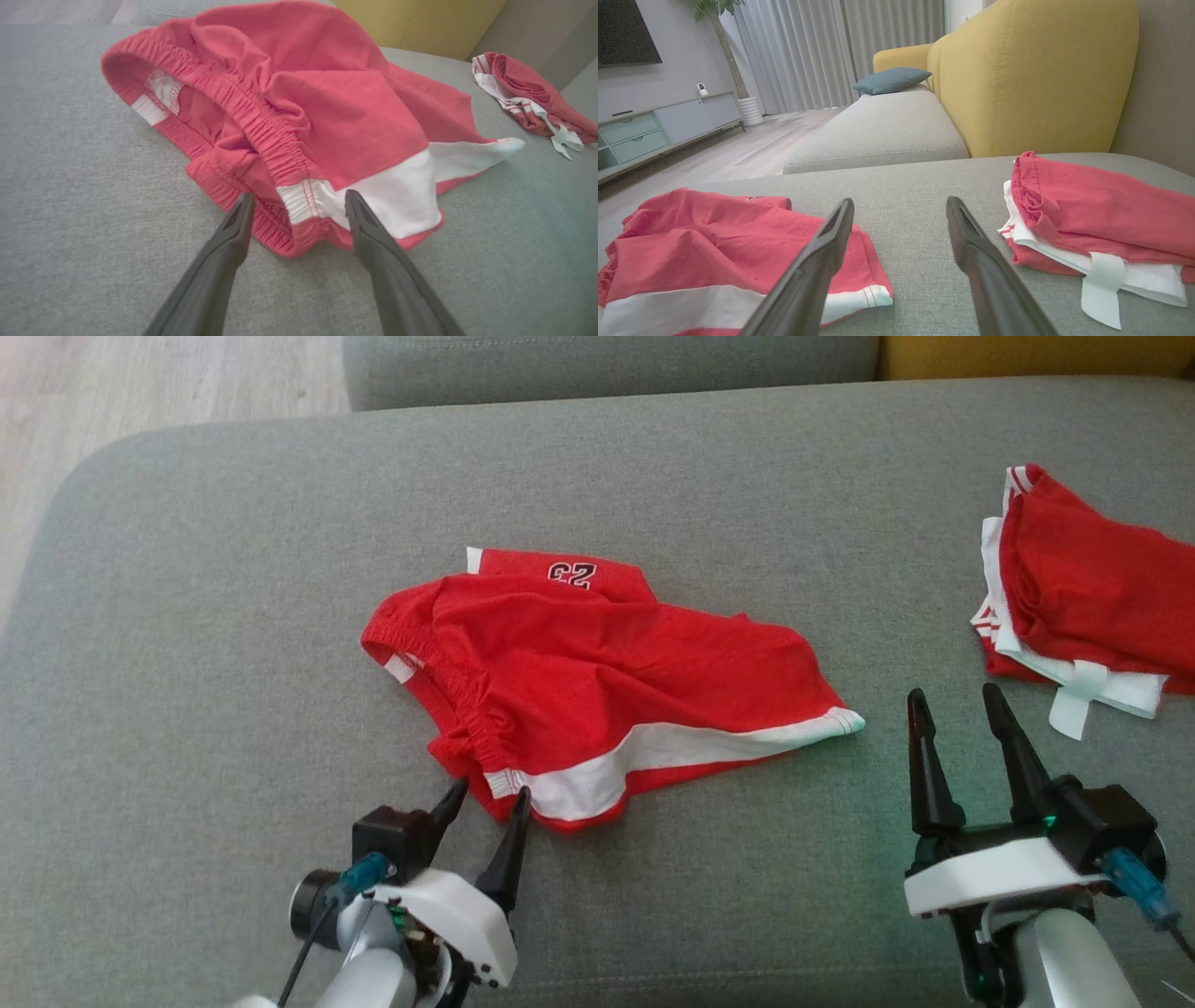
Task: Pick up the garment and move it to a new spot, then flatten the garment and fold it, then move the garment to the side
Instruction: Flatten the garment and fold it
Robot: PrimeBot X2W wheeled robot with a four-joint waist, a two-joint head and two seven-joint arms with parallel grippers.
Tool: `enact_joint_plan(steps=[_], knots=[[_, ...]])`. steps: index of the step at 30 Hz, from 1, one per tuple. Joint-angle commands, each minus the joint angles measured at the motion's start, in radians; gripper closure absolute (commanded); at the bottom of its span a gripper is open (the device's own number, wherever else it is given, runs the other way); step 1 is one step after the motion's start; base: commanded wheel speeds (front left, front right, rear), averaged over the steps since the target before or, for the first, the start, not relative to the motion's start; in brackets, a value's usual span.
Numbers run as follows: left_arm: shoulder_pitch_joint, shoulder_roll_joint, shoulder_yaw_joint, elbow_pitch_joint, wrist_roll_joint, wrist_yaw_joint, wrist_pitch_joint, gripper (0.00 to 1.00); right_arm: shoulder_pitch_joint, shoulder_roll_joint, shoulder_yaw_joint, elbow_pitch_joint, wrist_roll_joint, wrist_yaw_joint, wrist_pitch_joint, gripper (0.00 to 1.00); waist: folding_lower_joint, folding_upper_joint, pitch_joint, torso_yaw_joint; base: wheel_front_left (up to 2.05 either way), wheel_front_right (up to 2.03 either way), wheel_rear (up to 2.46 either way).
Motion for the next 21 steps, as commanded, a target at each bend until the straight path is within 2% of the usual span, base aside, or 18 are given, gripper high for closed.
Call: enact_joint_plan(steps=[1, 16, 17, 18, 19, 20, 21], knots=[[-0.059, 0.006, 0.029, -0.021, 0.004, -0.001, -0.002, 0.00, -0.043, -0.003, 0.021, -0.026, 0.009, 0.003, -0.011, 0.00, 0.0000, 0.0000, 0.004, -0.002, 0.00, 0.00, 0.00], [-0.105, 0.005, 0.013, 0.041, -0.020, -0.015, 0.007, 0.00, -0.065, -0.003, 0.023, -0.015, 0.011, 0.003, -0.011, 0.00, 0.0000, 0.0000, 0.032, -0.016, 0.00, 0.00, 0.00], [-0.109, 0.005, 0.012, 0.044, -0.022, -0.016, 0.007, 0.06, -0.066, -0.003, 0.023, -0.015, 0.010, 0.003, -0.011, 0.00, 0.0000, 0.0000, 0.033, -0.017, 0.00, 0.00, 0.00], [-0.111, 0.005, 0.010, 0.046, -0.024, -0.017, 0.007, 0.32, -0.067, -0.003, 0.023, -0.014, 0.010, 0.003, -0.011, 0.00, 0.0000, 0.0000, 0.033, -0.018, 0.00, 0.00, 0.00], [-0.113, 0.005, 0.009, 0.048, -0.026, -0.019, 0.007, 0.74, -0.067, -0.003, 0.022, -0.013, 0.010, 0.003, -0.011, 0.00, 0.0000, 0.0000, 0.034, -0.018, 0.00, 0.00, 0.00], [-0.115, 0.005, 0.007, 0.050, -0.028, -0.021, 0.007, 1.00, -0.068, -0.003, 0.022, -0.012, 0.010, 0.003, -0.011, 0.00, 0.0000, 0.0000, 0.034, -0.019, 0.00, 0.00, 0.00], [-0.117, 0.005, 0.004, 0.052, -0.030, -0.023, 0.008, 1.00, -0.069, -0.003, 0.021, -0.010, 0.009, 0.003, -0.011, 0.00, 0.0000, 0.0000, 0.035, -0.019, 0.00, 0.00, 0.00]])
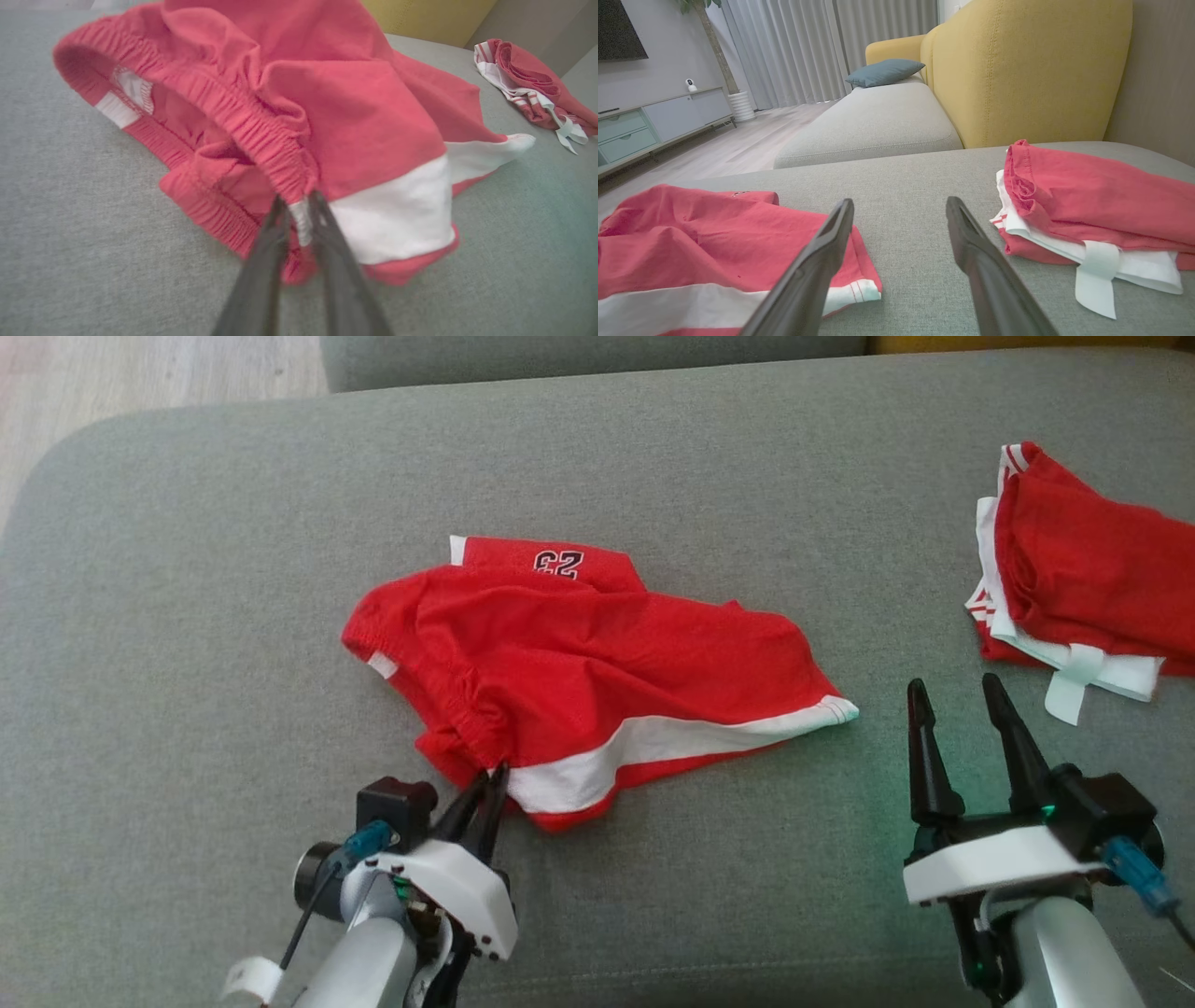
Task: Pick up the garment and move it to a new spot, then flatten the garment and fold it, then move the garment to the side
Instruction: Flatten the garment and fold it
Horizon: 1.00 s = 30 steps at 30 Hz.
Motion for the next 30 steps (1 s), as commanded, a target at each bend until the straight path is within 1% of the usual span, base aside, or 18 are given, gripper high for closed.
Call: enact_joint_plan(steps=[1, 9, 13, 24, 30], knots=[[-0.042, 0.005, 0.019, -0.018, -0.005, -0.006, -0.004, 1.00, -0.045, -0.003, 0.021, -0.027, 0.002, 0.003, -0.011, 0.00, 0.0000, 0.0000, 0.000, 0.000, 0.00, 0.00, 0.00], [-0.047, 0.008, 0.020, -0.034, -0.010, -0.003, -0.032, 1.00, -0.042, -0.003, 0.019, 0.001, -0.002, 0.003, -0.011, 0.00, 0.0000, 0.0000, -0.010, 0.009, 0.00, 0.00, 0.00], [-0.043, 0.012, 0.028, -0.059, -0.011, 0.006, -0.051, 1.00, -0.038, -0.003, 0.027, 0.044, -0.008, 0.003, -0.005, 0.00, 0.0000, 0.0000, -0.023, 0.017, 0.00, 0.00, 0.00], [-0.017, 0.021, 0.030, -0.108, -0.011, 0.019, -0.070, 1.00, -0.036, -0.003, 0.065, 0.138, -0.002, 0.003, 0.058, 0.00, 0.0000, 0.0000, -0.050, 0.028, 0.00, 0.00, 0.00], [-0.009, 0.026, 0.022, -0.121, -0.012, 0.022, -0.070, 1.00, -0.064, -0.003, 0.082, 0.185, -0.003, 0.003, 0.082, 0.00, 0.0000, 0.0000, -0.051, 0.032, 0.00, 0.00, 0.00]])
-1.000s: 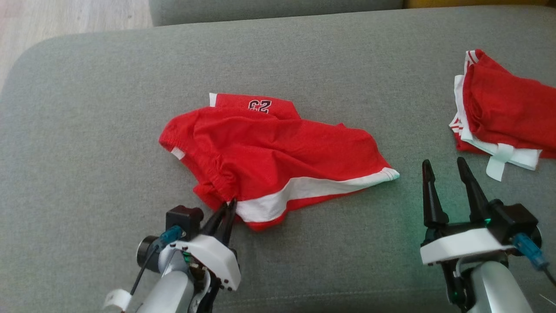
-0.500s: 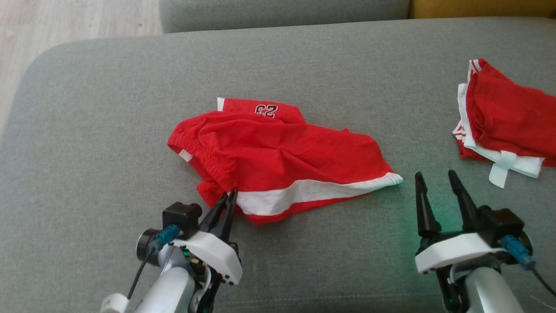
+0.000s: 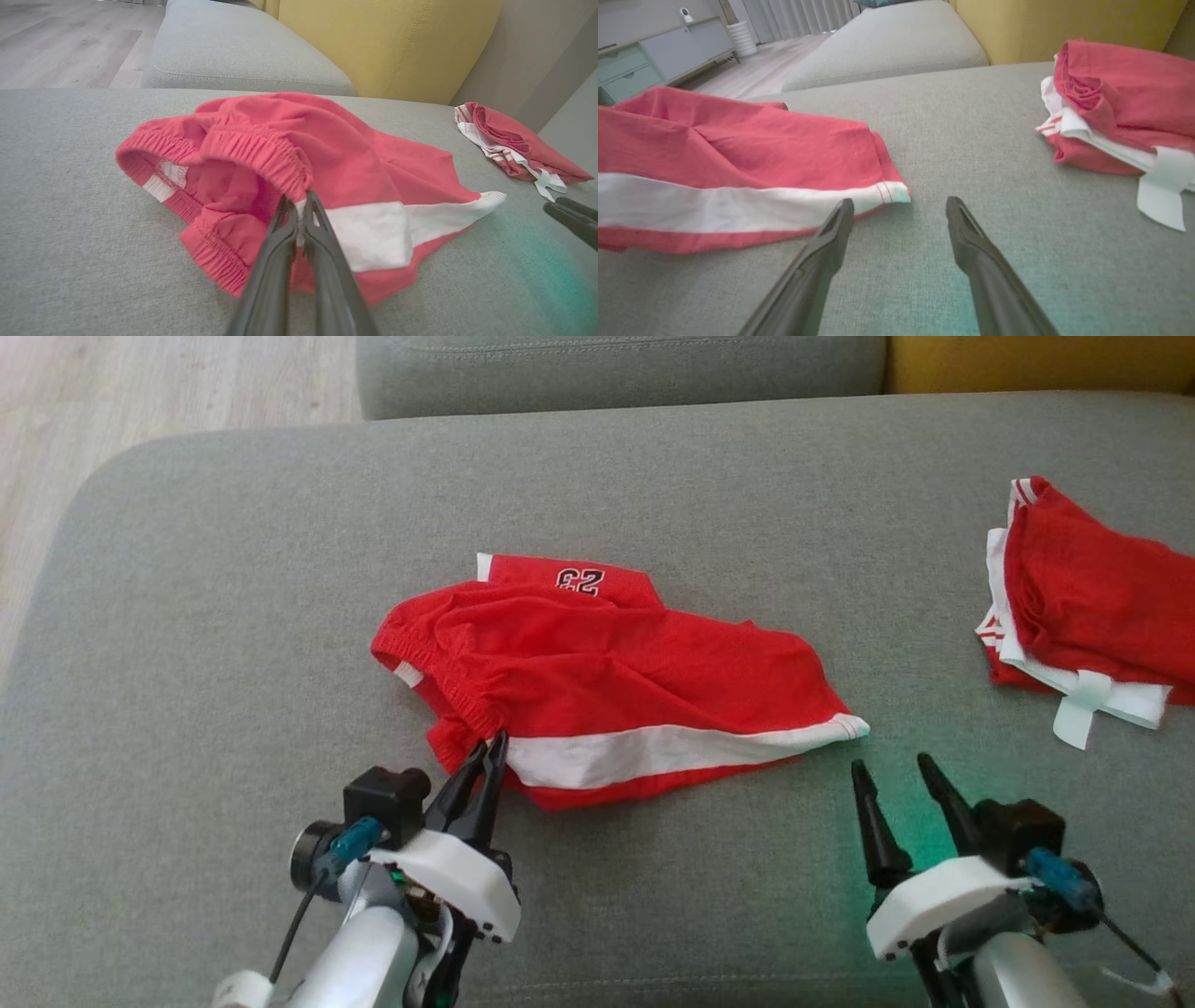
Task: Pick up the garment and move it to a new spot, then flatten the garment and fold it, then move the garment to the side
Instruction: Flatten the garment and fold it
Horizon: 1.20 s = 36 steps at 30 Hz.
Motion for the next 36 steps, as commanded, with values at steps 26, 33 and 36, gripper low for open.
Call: enact_joint_plan(steps=[26, 33, 36], knots=[[-0.030, 0.032, -0.006, -0.079, -0.010, 0.010, 0.001, 1.00, -0.230, -0.003, 0.009, 0.241, -0.106, 0.003, -0.027, 0.00, 0.0000, -0.0001, 0.042, 0.061, 0.00, 0.00, 0.00], [-0.037, 0.036, -0.010, -0.080, -0.015, 0.013, 0.001, 1.00, -0.255, -0.003, 0.012, 0.274, -0.132, 0.003, -0.047, 0.00, 0.0000, -0.0001, 0.049, 0.060, 0.00, 0.00, 0.00], [-0.039, 0.036, -0.012, -0.080, -0.017, 0.015, 0.001, 1.00, -0.264, -0.003, 0.026, 0.283, -0.138, 0.003, -0.054, 1.00, 0.0000, -0.0001, 0.049, 0.059, 0.00, 0.00, 0.00]])
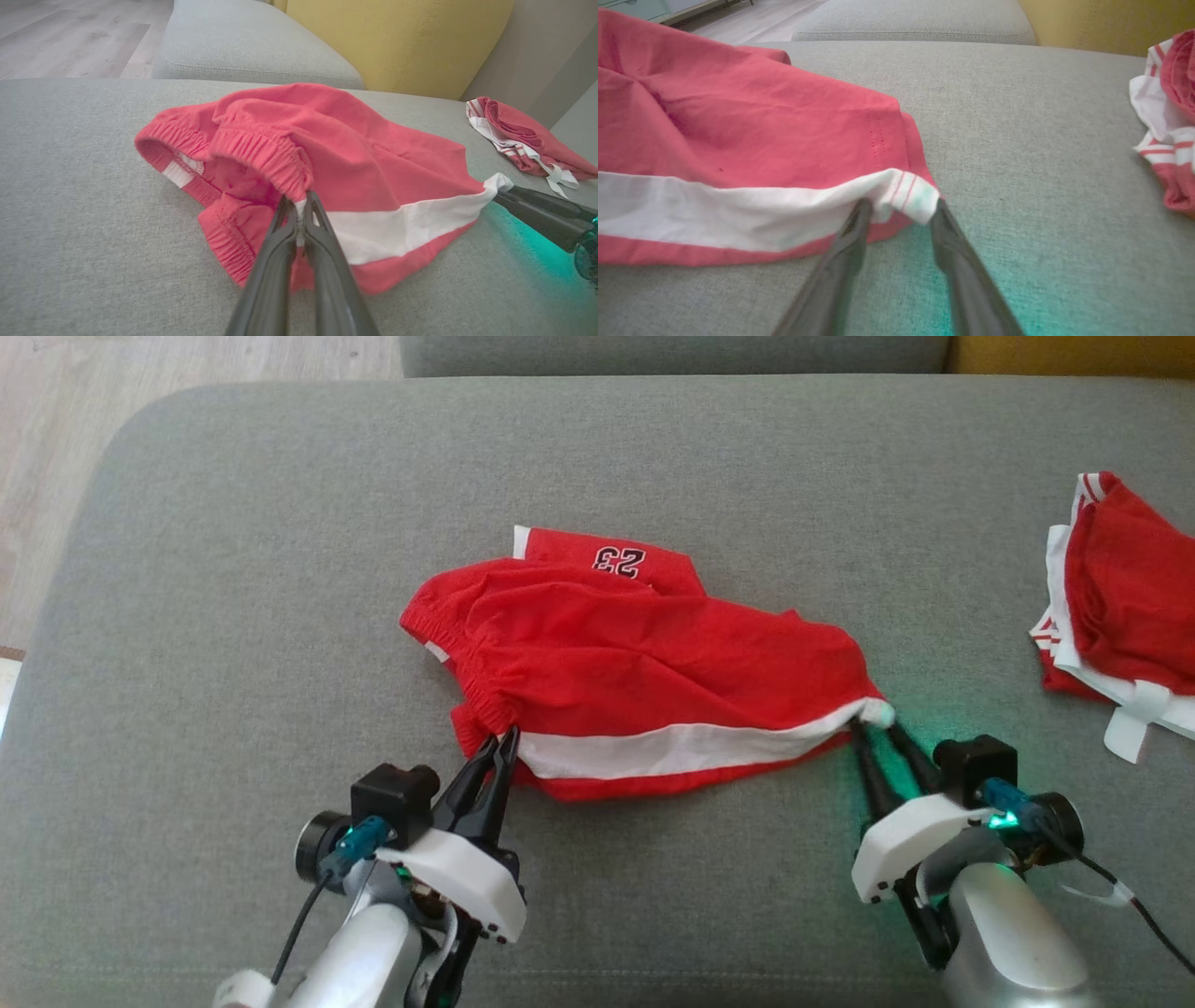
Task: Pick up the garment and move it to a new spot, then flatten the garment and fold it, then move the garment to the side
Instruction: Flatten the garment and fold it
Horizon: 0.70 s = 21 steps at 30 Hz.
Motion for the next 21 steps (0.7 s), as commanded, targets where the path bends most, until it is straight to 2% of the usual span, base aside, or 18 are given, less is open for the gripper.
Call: enact_joint_plan(steps=[1, 8, 15, 21], knots=[[-0.038, 0.013, 0.032, -0.033, -0.008, 0.007, -0.001, 1.00, -0.039, -0.002, 0.025, -0.022, -0.007, 0.003, -0.016, 1.00, 0.0000, 0.0000, -0.001, -0.001, 0.00, 0.00, 0.00], [-0.047, 0.031, 0.047, -0.044, -0.014, 0.018, -0.006, 1.00, -0.044, -0.002, 0.031, -0.094, 0.014, 0.003, -0.047, 1.00, 0.0000, 0.0000, -0.017, -0.013, 0.00, 0.00, 0.00], [-0.075, 0.063, 0.061, -0.082, -0.012, 0.023, 0.000, 1.00, -0.028, -0.002, 0.037, -0.256, 0.044, 0.003, -0.053, 1.00, 0.0000, 0.0000, -0.055, -0.034, 0.00, 0.00, 0.00], [-0.125, 0.105, 0.083, -0.172, -0.007, 0.028, 0.028, 1.00, -0.023, -0.012, 0.033, -0.396, 0.051, 0.003, -0.048, 1.00, 0.0000, 0.0000, -0.089, -0.054, 0.00, 0.00, 0.00]])
